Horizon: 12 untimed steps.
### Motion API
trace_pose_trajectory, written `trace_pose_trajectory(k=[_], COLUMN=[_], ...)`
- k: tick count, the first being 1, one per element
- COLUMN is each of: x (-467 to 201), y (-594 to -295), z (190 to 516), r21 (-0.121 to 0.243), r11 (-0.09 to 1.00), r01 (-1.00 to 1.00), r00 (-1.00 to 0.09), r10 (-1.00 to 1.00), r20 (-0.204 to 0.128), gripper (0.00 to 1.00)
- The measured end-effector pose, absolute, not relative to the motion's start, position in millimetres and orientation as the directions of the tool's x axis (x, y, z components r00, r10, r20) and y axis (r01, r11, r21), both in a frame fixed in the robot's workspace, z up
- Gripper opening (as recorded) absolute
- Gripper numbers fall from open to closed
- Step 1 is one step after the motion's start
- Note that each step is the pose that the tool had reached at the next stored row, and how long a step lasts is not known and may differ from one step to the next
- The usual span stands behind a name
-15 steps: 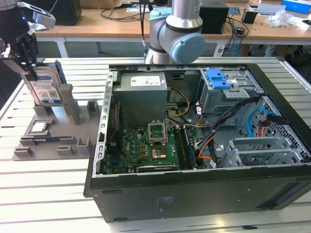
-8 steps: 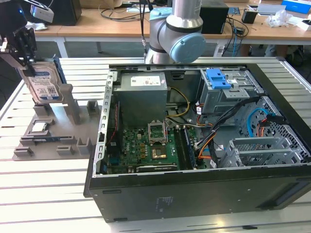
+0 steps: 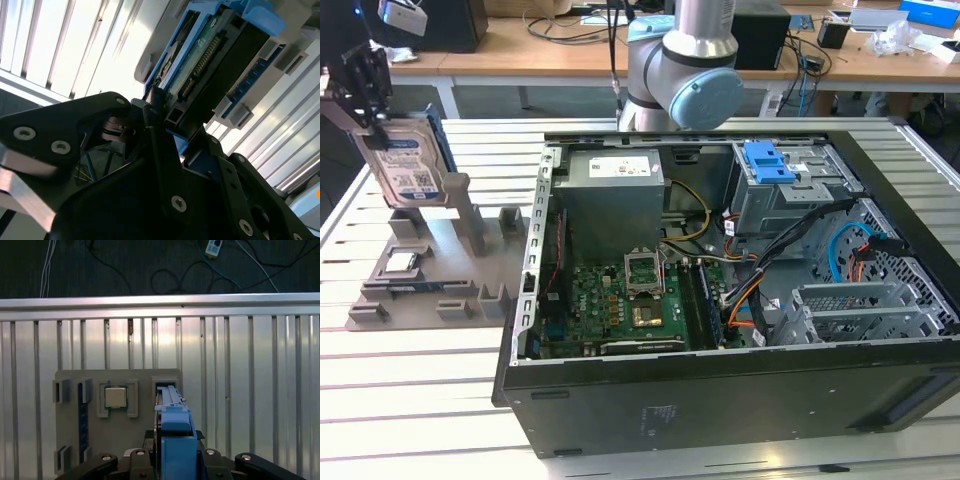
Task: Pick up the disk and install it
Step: 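Pick up the disk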
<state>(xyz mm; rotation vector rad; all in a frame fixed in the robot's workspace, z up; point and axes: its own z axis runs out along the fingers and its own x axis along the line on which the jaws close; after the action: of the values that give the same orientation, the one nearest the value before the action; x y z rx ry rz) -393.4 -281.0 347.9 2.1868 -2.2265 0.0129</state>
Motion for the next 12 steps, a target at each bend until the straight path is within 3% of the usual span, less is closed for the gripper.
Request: trace_pose_trajectory(k=[12], x=[-393.4], y=[-280.7], z=[372.1], r21=[0.009], r11=[0.018], r01=[-1.000], r00=[-0.018], r10=[-1.000], r20=[0.021], gripper=[0.36])
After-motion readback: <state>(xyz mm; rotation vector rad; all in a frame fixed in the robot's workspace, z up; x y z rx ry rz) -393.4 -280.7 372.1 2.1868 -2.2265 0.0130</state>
